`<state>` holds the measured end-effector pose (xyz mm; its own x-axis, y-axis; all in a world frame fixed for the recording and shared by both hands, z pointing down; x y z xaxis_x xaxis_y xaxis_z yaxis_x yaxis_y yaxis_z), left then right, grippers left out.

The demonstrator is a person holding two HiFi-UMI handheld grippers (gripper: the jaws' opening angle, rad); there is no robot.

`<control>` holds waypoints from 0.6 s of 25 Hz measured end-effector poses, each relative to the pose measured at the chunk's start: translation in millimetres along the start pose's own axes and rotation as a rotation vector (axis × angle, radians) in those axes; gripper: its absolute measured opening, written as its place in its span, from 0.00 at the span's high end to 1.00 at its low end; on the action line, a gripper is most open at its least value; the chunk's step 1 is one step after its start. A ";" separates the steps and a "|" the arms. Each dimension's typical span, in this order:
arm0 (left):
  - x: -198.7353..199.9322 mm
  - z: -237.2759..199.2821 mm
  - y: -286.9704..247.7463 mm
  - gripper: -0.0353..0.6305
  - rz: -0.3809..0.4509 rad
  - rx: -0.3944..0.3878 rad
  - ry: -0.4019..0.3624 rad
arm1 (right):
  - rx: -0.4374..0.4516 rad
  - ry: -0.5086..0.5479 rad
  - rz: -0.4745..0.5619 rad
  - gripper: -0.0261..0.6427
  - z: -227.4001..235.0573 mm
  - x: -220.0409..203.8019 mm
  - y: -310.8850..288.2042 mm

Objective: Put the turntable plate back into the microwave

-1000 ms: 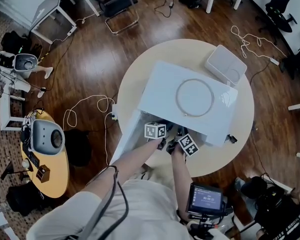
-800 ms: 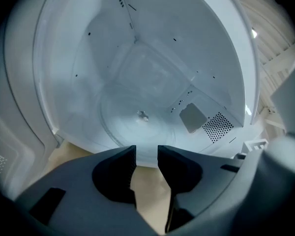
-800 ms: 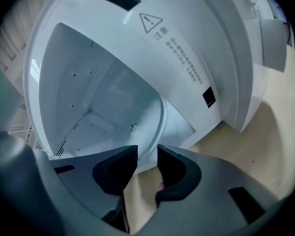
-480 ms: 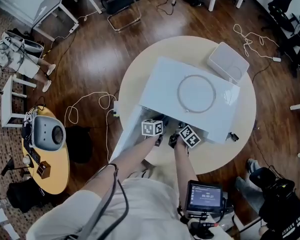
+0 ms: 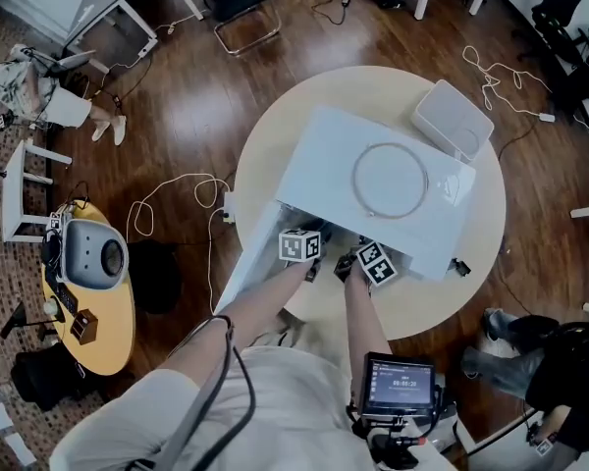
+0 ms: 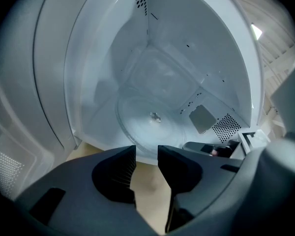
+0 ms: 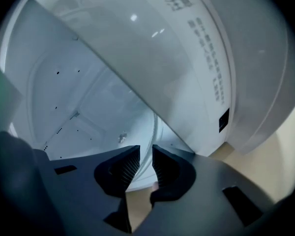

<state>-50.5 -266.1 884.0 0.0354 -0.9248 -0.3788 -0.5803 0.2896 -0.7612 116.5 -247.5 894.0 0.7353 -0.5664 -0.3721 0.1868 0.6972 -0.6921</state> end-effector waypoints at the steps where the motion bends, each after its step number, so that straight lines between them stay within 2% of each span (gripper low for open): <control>1: 1.2 -0.5 -0.6 0.76 0.002 0.000 -0.002 | 0.009 -0.004 0.004 0.84 -0.2 0.3 0.3; 6: 5.1 -2.5 -3.5 0.76 0.003 0.009 -0.026 | 0.033 0.016 0.022 0.84 0.7 -1.1 14.2; 12: -0.4 26.6 -20.2 0.76 -0.027 -0.026 -0.110 | 0.049 0.037 -0.003 0.83 7.2 -20.2 32.9; 15: -0.2 32.8 -22.9 0.75 -0.005 0.001 -0.078 | 0.053 0.053 -0.013 0.83 9.3 -28.2 41.7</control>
<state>-10.6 -264.4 884.3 0.1012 -0.9043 -0.4147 -0.5795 0.2852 -0.7634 109.7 -198.4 881.4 0.6972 -0.5969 -0.3971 0.2311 0.7114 -0.6637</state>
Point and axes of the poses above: the fingertips, and each gripper's own axes: y backward along the fingers, z to its right, x out of its top, the point moved 3 cm from there along y, backward along the fingers, and after that the axes turned 12 degrees about -z, right-handed, at the moved point
